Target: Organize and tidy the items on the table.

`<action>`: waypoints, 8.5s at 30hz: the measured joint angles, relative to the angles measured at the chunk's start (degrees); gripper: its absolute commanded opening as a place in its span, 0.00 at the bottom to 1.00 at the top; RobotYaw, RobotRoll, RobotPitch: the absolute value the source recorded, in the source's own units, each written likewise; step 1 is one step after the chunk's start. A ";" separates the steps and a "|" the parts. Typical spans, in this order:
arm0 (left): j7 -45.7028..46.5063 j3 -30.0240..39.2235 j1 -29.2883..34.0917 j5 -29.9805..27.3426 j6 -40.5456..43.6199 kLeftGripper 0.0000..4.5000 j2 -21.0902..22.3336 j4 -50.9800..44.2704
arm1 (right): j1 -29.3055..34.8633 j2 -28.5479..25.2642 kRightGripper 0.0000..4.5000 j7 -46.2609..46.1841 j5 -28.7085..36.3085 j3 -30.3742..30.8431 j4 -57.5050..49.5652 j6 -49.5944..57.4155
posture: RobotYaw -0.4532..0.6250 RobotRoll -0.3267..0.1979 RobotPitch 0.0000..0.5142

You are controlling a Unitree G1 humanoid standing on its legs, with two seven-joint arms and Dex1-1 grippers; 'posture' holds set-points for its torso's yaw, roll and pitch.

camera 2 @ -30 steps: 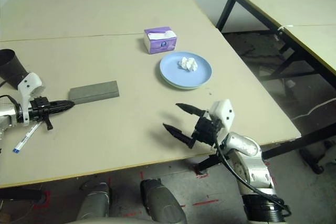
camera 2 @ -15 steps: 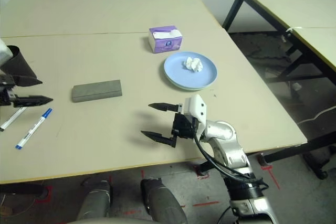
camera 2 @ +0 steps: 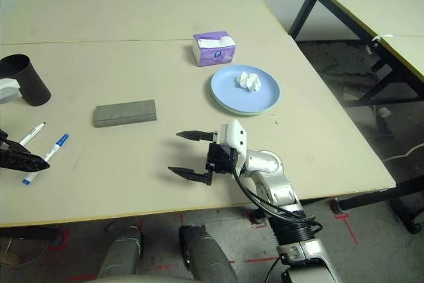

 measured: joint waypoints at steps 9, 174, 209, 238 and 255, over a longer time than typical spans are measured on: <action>3.72 -1.01 4.24 2.81 -5.87 0.99 0.29 2.14 | 1.11 -0.95 1.00 -0.75 -0.11 0.17 -2.56 0.41 | 0.40 0.62 0.35; 22.24 28.28 -18.49 21.94 -95.33 0.99 -29.72 67.18 | 4.96 4.09 1.00 -17.93 -0.81 -0.22 -12.23 10.28 | 0.40 0.62 0.32; 2.53 16.15 9.76 25.50 -59.30 0.99 -18.92 37.16 | 2.80 2.77 1.00 -5.52 -0.51 3.28 -6.97 0.21 | 0.39 0.62 0.32; 4.78 13.02 5.09 28.81 -56.39 0.44 -23.68 39.85 | 3.23 2.39 1.00 -8.25 -0.52 3.62 -9.80 2.64 | 0.37 0.62 0.32; 4.01 13.20 2.94 28.58 -57.87 0.06 -23.74 43.48 | 2.19 2.66 1.00 -9.34 -0.45 3.60 -10.06 3.21 | 0.38 0.62 0.31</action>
